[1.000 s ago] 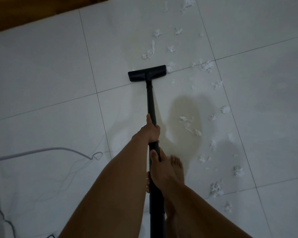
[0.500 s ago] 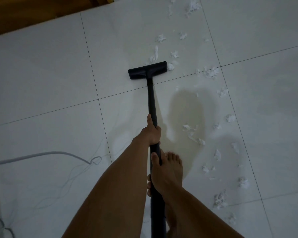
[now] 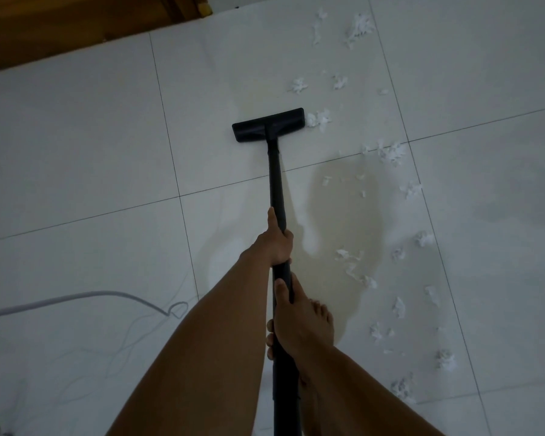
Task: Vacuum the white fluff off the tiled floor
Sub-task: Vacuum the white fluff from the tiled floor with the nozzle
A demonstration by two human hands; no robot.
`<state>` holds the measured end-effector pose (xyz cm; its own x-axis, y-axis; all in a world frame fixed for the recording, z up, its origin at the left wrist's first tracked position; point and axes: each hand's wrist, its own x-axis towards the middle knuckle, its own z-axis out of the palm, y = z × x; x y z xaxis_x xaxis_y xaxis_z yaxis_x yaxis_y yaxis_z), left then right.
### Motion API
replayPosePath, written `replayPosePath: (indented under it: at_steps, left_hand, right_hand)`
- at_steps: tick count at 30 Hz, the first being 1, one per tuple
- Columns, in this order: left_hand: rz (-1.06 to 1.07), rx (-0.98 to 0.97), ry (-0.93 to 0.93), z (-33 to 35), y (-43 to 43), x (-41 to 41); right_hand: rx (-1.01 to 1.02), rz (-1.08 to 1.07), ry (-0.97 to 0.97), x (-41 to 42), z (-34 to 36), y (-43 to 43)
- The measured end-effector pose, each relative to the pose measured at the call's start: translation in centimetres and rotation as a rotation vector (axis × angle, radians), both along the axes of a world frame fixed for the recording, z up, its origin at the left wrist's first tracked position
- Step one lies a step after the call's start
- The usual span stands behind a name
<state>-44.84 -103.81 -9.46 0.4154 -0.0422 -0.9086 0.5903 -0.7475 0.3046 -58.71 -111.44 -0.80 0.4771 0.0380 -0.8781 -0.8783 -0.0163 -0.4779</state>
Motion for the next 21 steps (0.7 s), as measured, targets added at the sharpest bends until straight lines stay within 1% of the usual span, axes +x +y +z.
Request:
replayPosePath:
  at_steps: [1,2,3,4,5,6,12,16,21]
  left_hand:
    - [-0.001,0.000,-0.006,0.0,0.0,0.5]
    - [0.002,0.000,-0.010,-0.1,-0.1,1.0]
    - [0.007,0.001,-0.010,-0.1,-0.1,1.5]
    - [0.011,0.002,-0.010,-0.1,-0.1,1.9]
    - [0.015,0.002,-0.009,-0.1,-0.2,2.4]
    - [0.020,0.000,-0.007,0.0,-0.2,2.7]
    - [0.066,-0.035,-0.006,0.0,-0.5,4.4]
    - [0.078,-0.033,-0.005,-0.2,-0.6,5.3]
    - [0.031,-0.009,-0.012,-0.6,-0.5,5.9]
  right_hand:
    - [0.064,-0.050,0.069,1.7,1.6,0.4]
    - [0.071,0.009,0.054,3.6,4.7,0.5]
    - [0.098,-0.018,0.026,4.0,4.1,0.6]
    - [0.059,-0.085,0.054,3.7,1.7,1.0]
    - [0.029,-0.114,0.078,3.9,1.0,1.4]
    - [0.041,-0.127,0.086,3.9,0.5,1.7]
    - [0.038,-0.164,0.123,5.8,-0.3,1.9]
    - [0.018,-0.188,0.099,6.9,-0.2,1.7]
    - [0.023,-0.194,0.129,7.4,-0.8,1.7]
